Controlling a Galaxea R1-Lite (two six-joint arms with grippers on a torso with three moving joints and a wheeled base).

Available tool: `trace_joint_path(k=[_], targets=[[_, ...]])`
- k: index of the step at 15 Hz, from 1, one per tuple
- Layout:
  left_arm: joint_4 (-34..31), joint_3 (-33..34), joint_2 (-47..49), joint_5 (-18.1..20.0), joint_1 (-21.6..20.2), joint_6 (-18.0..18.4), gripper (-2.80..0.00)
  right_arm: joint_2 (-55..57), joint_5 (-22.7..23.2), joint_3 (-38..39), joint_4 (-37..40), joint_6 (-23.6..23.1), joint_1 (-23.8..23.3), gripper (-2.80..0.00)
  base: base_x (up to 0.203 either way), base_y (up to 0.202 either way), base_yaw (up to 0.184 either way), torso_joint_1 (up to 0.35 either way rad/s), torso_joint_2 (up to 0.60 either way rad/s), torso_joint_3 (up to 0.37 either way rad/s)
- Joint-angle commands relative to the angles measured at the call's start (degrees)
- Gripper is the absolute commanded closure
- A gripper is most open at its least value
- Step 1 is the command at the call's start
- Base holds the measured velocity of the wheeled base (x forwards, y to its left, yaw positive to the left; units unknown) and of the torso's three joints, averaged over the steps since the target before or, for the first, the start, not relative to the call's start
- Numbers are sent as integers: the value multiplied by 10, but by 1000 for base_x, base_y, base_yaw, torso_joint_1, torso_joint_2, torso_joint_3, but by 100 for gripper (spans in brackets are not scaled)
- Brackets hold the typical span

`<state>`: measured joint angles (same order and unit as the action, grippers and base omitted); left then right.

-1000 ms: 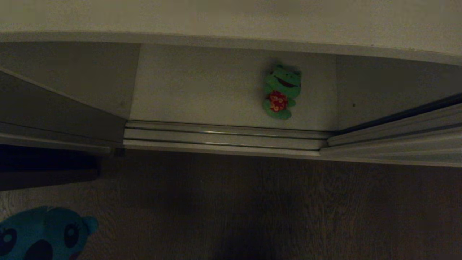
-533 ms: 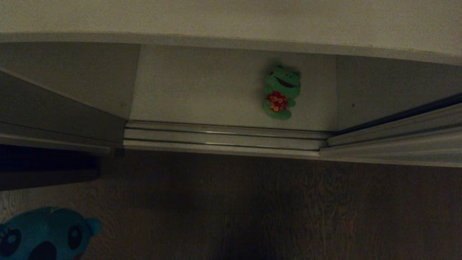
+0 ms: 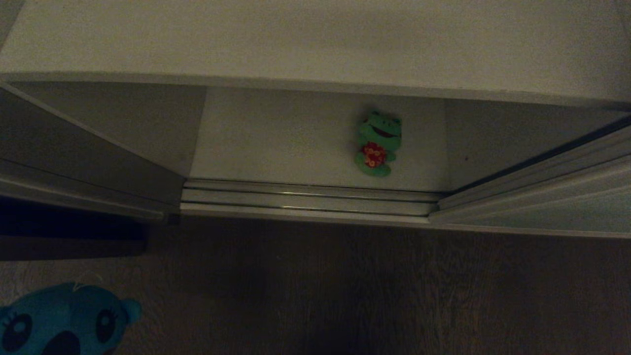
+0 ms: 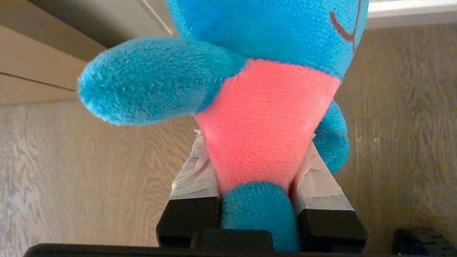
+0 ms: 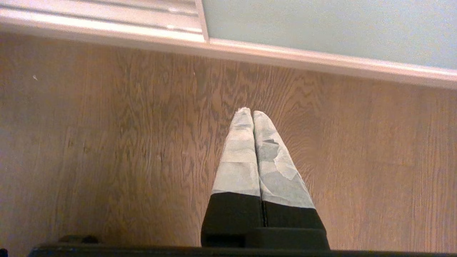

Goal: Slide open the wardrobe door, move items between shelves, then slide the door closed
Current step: Place the blue doll on the higher shelf

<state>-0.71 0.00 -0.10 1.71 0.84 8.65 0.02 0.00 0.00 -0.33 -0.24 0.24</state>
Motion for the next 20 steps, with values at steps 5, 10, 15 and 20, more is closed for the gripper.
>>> trace_joint_path(k=[5,10,15,20], targets=[[-2,0,3,-2,0,-12,0,-3,0,0,0,0,0,0,0,0,0,2,4,207],[-1,0,4,1,0,3,0,-3,0,0,0,0,0,0,0,0,0,3,3,205],[0,0,3,0,0,2,0,-3,0,0,0,0,0,0,0,0,0,-2,2,202],[-2,0,3,-1,0,-2,0,-3,0,0,0,0,0,0,0,0,0,1,-1,202]])
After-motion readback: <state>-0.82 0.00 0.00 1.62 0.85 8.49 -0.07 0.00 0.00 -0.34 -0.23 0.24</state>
